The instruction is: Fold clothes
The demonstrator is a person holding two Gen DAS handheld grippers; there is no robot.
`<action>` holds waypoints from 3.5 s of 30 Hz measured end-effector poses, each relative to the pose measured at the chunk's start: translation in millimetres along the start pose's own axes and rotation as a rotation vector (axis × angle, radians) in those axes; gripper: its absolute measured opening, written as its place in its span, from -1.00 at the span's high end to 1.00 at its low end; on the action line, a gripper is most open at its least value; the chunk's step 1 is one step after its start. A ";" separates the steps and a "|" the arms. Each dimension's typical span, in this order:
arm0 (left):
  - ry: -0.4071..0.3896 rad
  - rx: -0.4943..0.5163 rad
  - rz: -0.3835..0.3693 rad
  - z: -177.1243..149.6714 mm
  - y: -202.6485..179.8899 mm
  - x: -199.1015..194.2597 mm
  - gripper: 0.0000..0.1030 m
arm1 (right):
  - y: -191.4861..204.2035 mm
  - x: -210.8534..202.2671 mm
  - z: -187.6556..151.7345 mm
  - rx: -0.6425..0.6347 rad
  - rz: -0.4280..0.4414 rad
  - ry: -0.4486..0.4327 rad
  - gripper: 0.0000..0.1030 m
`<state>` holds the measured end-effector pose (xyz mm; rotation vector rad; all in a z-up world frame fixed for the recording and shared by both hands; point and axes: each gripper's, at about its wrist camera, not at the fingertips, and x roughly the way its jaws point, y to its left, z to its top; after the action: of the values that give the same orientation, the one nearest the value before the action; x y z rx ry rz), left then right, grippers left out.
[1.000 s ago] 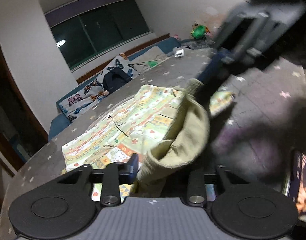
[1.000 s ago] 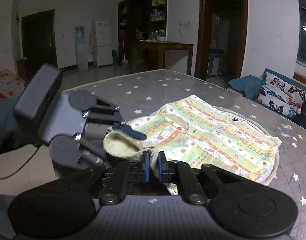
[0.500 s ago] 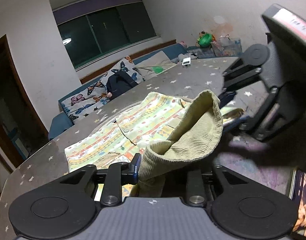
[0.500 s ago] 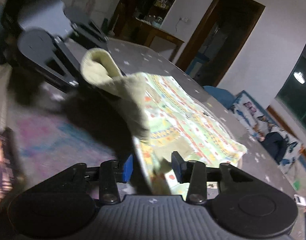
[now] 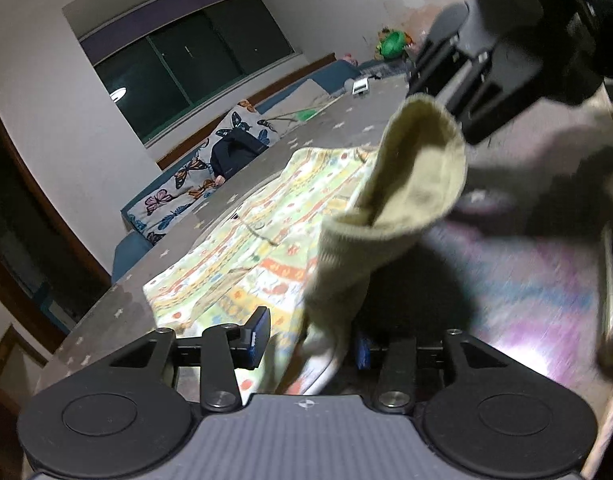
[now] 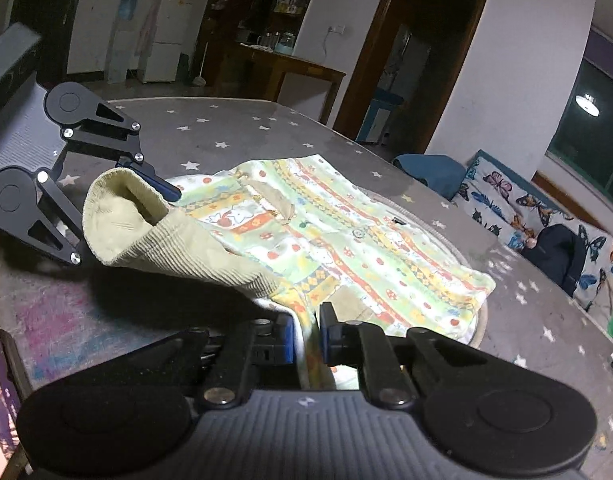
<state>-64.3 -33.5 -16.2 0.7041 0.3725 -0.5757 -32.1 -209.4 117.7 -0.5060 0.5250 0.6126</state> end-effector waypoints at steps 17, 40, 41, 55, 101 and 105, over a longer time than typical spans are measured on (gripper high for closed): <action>0.006 -0.094 -0.034 -11.7 13.3 -44.2 0.83 | 15.0 -24.5 -6.2 -0.009 -0.016 -0.023 0.89; -0.062 -0.204 0.011 44.4 38.4 -91.6 0.86 | -3.9 -104.9 23.7 0.092 0.097 -0.019 0.90; -0.058 -0.215 0.018 47.2 45.3 -80.0 0.86 | -10.6 -97.7 26.0 0.105 0.097 -0.009 0.90; 0.112 -0.354 0.034 44.4 93.7 58.5 0.85 | -85.8 35.4 19.0 0.291 0.060 0.087 0.88; 0.052 -0.486 0.071 44.9 111.7 37.2 0.43 | -96.7 30.4 -23.1 0.481 -0.057 0.059 0.44; 0.090 -0.488 0.028 51.9 103.0 65.1 0.43 | -99.2 46.1 -17.8 0.494 -0.055 0.057 0.44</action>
<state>55.9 -29.7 39.1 0.2648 0.5621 -0.4046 58.8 -271.4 105.1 -0.0693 0.6889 0.3963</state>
